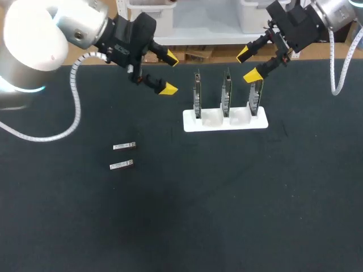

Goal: Pick up the optical module with the left hand, and insert it into the network port with the right hand.

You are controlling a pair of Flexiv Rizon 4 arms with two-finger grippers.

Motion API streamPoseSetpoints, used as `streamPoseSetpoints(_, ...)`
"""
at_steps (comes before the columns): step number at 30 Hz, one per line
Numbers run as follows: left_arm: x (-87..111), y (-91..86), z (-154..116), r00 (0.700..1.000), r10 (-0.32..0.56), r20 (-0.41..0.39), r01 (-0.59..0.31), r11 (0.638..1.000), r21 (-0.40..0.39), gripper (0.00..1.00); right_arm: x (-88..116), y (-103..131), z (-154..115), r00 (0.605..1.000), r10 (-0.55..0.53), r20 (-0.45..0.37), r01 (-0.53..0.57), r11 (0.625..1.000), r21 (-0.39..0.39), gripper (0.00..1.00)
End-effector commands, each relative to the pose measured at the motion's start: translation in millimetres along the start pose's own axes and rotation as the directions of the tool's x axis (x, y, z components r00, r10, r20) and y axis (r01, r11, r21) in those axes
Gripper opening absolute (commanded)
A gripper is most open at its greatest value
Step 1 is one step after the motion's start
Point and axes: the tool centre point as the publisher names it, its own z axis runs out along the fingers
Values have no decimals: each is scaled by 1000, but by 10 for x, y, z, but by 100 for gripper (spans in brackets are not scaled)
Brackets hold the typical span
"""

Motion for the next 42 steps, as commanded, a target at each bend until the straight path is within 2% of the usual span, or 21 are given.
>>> streamPoseSetpoints(1, 45, -190, -252, 993, -20, -115, 19, 1000, -9, 100, 0, 11, 2, 1000, 0, 0, 0, 1000, 3, 100)
streamPoseSetpoints(3, 141, -261, -279, 978, -76, -193, 71, 997, -35, 100, 0, 11, 2, 1000, 0, 0, 0, 1000, 3, 100)
streamPoseSetpoints(7, 364, -447, -238, 951, -155, -268, 153, 988, -30, 100, 0, 11, 2, 1000, 0, 0, 0, 1000, 3, 100)
streamPoseSetpoints(9, 462, -555, -174, 917, -182, -356, 182, 983, -33, 100, 0, 11, 2, 1000, 0, 0, 0, 1000, 3, 100)
streamPoseSetpoints(11, 566, -641, -118, 907, -194, -375, 203, 979, -17, 100, 0, 11, 2, 1000, 0, 0, 0, 1000, 3, 100)
streamPoseSetpoints(13, 683, -720, -77, 879, -222, -423, 239, 971, -14, 100, 0, 11, 2, 1000, 0, 0, 0, 1000, 3, 100)
streamPoseSetpoints(21, 984, -888, -176, 820, -292, -493, 327, 945, -15, 100, 0, 11, 2, 1000, 0, 0, 0, 1000, 3, 100)
streamPoseSetpoints(23, 1080, -926, -217, 790, -297, -536, 347, 938, -9, 100, 0, 11, 2, 1000, 0, 0, 0, 1000, 3, 100)
streamPoseSetpoints(28, 1218, -966, -290, 768, -287, -573, 367, 930, 26, 100, 0, 11, 2, 1000, 0, 0, 0, 1000, 3, 100)
streamPoseSetpoints(30, 1300, -971, -288, 745, -266, -611, 377, 924, 57, 100, 0, 11, 2, 1000, 0, 0, 0, 1000, 3, 100)
streamPoseSetpoints(34, 1379, -929, -299, 732, -242, -637, 376, 923, 82, 100, 0, 11, 2, 1000, 0, 0, 0, 1000, 3, 100)
streamPoseSetpoints(37, 1396, -841, -309, 756, -265, -599, 375, 925, 64, 100, 0, 11, 2, 1000, 0, 0, 0, 1000, 3, 100)
streamPoseSetpoints(42, 1396, -841, -309, 756, -265, -599, 375, 925, 64, 100, 0, 11, 2, 1000, 0, 0, 0, 1000, 3, 100)
